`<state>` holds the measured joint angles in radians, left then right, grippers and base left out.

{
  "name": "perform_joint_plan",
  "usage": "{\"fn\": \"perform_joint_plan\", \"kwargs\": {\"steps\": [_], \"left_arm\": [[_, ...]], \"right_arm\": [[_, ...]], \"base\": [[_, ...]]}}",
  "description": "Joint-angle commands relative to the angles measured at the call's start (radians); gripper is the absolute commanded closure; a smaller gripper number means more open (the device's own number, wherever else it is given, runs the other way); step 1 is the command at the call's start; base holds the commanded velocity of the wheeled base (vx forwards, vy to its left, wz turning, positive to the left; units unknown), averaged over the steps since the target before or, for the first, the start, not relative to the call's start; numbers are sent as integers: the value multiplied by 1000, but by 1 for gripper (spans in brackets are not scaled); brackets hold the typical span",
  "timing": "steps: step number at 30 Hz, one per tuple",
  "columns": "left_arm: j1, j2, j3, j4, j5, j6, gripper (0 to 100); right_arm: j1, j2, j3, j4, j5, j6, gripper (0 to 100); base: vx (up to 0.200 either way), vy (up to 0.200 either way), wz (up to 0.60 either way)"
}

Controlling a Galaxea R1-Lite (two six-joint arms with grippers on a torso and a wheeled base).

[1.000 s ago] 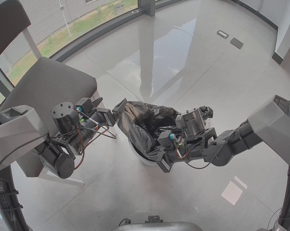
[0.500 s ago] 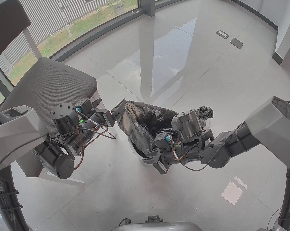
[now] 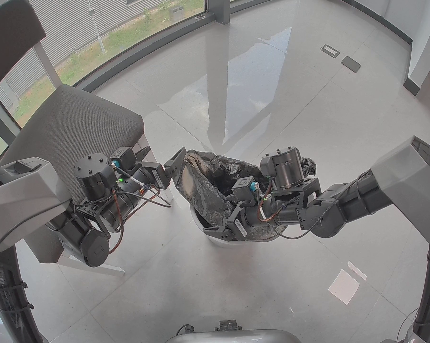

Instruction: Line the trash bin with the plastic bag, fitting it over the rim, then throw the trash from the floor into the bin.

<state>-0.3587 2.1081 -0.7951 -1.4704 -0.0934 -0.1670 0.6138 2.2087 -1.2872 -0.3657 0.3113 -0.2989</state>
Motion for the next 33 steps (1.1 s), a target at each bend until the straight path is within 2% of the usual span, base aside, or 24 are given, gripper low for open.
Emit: {"fn": "perform_joint_plan", "kwargs": {"steps": [1, 7, 12, 13, 23, 33], "left_arm": [[0, 1, 7, -1, 0, 0, 0], [1, -3, 13, -2, 0, 0, 0], [11, 0, 17, -11, 0, 1, 0], [12, 1, 17, -16, -2, 0, 0], [12, 13, 19, -28, -2, 0, 0], [12, -17, 47, -36, -2, 0, 0]], "right_arm": [[-19, 43, -53, 30, 0, -3, 0], [-39, 154, -210, 123, 0, -9, 0], [-37, 180, -274, 202, -1, -34, 0], [-37, 184, -279, 208, -1, -43, 100], [-25, 193, -268, 211, -31, -46, 100], [75, 149, -257, 211, -43, -34, 100]], "base": [[0, 0, 0], [0, 0, 0], [0, 0, 0], [0, 0, 0], [0, 0, 0], [0, 0, 0]]}}
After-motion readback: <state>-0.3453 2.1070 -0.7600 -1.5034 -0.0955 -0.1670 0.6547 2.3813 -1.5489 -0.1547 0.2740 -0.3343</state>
